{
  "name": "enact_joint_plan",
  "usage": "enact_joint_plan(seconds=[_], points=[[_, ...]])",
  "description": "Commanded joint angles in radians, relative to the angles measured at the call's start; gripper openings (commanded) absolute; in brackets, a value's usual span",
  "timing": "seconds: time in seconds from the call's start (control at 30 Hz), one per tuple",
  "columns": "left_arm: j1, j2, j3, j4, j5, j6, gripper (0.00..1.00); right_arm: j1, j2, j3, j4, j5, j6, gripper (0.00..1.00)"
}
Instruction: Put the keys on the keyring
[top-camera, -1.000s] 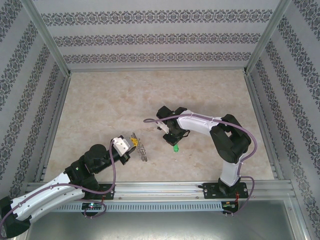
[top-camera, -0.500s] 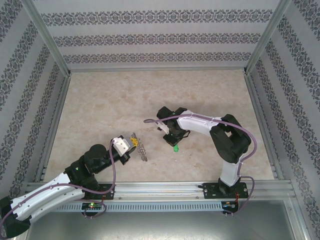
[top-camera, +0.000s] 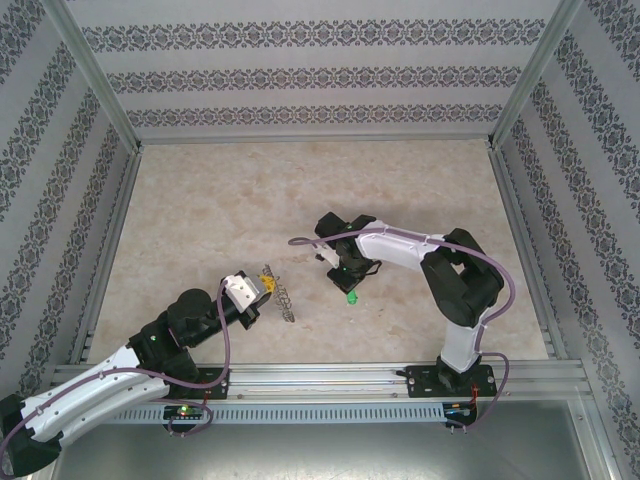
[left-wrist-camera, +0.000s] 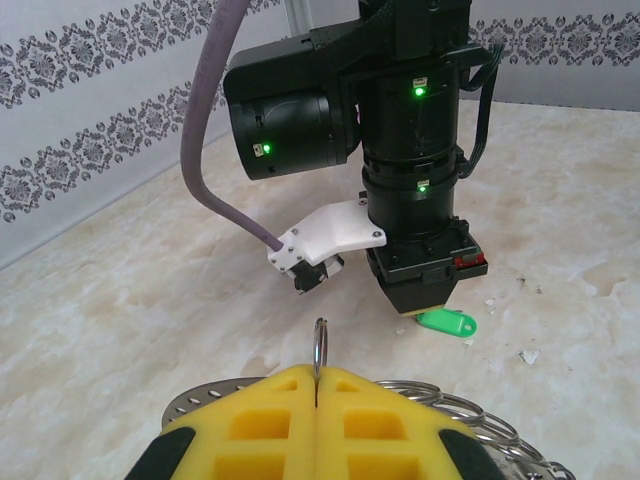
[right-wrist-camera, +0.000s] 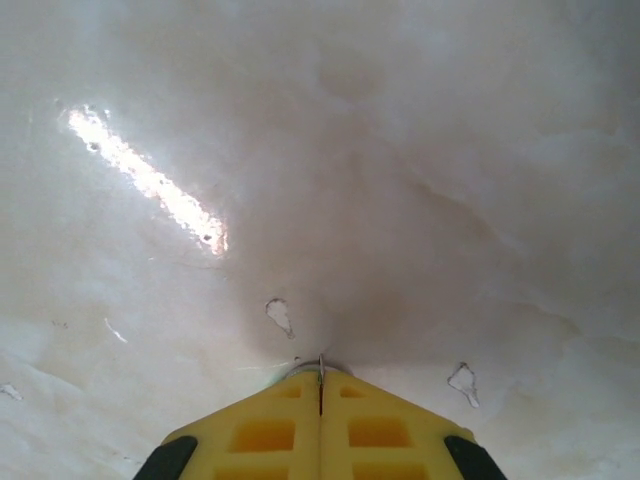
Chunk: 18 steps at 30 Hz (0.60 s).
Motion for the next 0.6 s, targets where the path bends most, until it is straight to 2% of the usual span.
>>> enact_joint_plan(seconds=[0.0,0.17,0.33,0.47,0.57], points=[[-0.011,-0.012,0.001,0.047,-0.011,0.008,0.00,-0.003,-0.131,-0.053,0.027,-0.052,-0.046,0.00],[-0.012,-0.001,0.017,0.053,0.023,-0.001,0.00,0.048,-0.387,-0.149,0.115,-0.113,-0.148,0.00],[-0.012,0.001,0.037,0.076,0.086,-0.027,0.00,0.083,-0.696,-0.286,0.284,-0.266,-0.219,0.00],[-0.012,-0.010,0.055,0.116,0.199,-0.044,0.00,0.083,-0.906,-0.387,0.426,-0.352,-0.239,0.00],[-0.012,0.001,0.083,0.146,0.330,-0.050,0.00,0.077,-0.980,-0.399,0.449,-0.436,-0.261,0.00]])
